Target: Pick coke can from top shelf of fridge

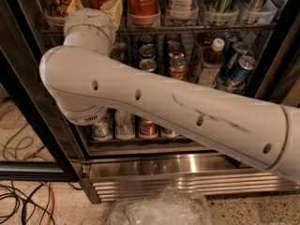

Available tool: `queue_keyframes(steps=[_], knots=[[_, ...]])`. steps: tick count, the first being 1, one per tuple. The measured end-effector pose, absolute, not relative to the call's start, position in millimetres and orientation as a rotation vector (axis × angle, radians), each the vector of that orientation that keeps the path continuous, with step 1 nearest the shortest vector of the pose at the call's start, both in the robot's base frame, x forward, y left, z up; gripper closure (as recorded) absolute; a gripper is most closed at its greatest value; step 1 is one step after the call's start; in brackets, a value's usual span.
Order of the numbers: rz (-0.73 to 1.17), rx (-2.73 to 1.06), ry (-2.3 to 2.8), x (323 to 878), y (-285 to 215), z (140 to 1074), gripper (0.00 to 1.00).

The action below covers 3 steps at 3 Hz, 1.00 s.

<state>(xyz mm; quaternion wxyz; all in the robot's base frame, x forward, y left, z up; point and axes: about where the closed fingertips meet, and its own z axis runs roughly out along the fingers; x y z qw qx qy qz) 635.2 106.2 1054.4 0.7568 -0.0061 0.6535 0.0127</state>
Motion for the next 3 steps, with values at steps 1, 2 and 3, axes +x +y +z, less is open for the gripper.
queue_keyframes(steps=[1,2,3], knots=[[0.02,-0.017,1.426,638.6,105.0,1055.6,0.34],[0.018,-0.021,1.424,639.3,105.0,1058.1,0.34],[0.011,-0.028,1.419,642.2,104.1,1060.9,0.34]])
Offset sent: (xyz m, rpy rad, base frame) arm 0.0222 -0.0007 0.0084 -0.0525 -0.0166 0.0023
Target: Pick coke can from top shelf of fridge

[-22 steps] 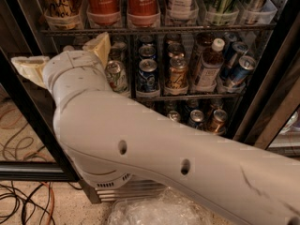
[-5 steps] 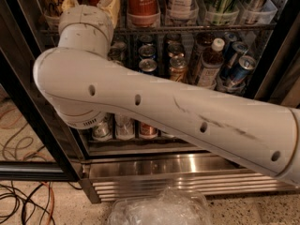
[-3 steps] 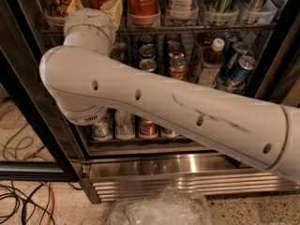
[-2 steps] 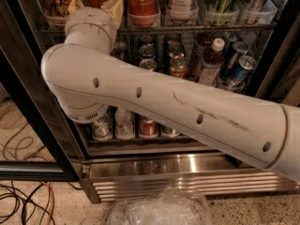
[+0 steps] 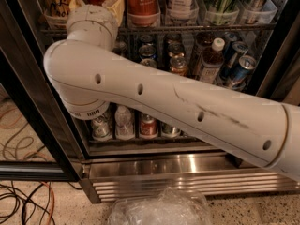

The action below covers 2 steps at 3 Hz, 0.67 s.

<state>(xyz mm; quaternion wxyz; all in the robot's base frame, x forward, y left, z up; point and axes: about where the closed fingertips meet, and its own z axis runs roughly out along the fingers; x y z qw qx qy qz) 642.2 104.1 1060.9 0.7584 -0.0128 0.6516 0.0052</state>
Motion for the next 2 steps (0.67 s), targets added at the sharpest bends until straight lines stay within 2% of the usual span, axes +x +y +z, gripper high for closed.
queue_keyframes(steps=[2], knots=[[0.009,-0.069,1.369,645.6,109.8,1089.3,0.31]])
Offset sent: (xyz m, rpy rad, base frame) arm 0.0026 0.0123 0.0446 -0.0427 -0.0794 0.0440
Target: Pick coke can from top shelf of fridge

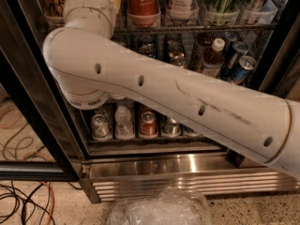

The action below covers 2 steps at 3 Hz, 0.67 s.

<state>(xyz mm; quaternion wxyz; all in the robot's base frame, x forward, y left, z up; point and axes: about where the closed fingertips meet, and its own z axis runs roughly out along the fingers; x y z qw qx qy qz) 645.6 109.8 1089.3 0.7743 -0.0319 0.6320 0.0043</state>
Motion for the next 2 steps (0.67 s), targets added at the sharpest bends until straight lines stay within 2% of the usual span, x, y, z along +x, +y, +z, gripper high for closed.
queue_keyframes(steps=[1,2], knots=[[0.009,-0.087,1.354,645.6,112.7,1098.3,0.35],[0.006,-0.09,1.386,647.4,111.9,1091.1,0.54]])
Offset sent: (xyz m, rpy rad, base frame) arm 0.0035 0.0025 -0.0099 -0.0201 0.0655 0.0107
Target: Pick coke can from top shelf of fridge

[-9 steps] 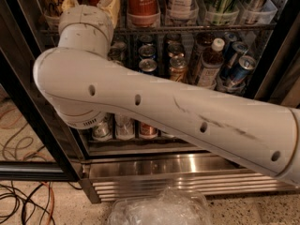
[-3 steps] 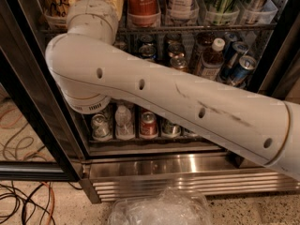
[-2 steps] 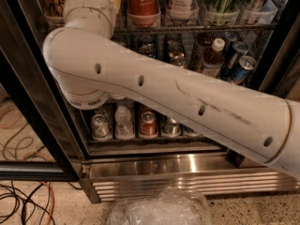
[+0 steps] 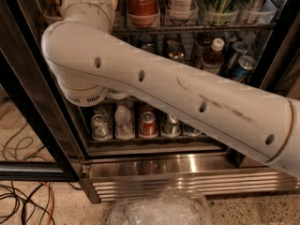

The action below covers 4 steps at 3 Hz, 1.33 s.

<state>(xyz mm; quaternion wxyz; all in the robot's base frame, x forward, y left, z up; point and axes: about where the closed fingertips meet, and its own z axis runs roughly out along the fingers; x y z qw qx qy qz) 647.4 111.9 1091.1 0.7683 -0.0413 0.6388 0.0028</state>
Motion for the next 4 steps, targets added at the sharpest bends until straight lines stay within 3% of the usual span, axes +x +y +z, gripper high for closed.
queue_keyframes(steps=[2,4], knots=[[0.006,-0.09,1.387,647.4,111.9,1091.1,0.99],[0.05,-0.117,1.303,616.3,115.4,1129.8,1.0]])
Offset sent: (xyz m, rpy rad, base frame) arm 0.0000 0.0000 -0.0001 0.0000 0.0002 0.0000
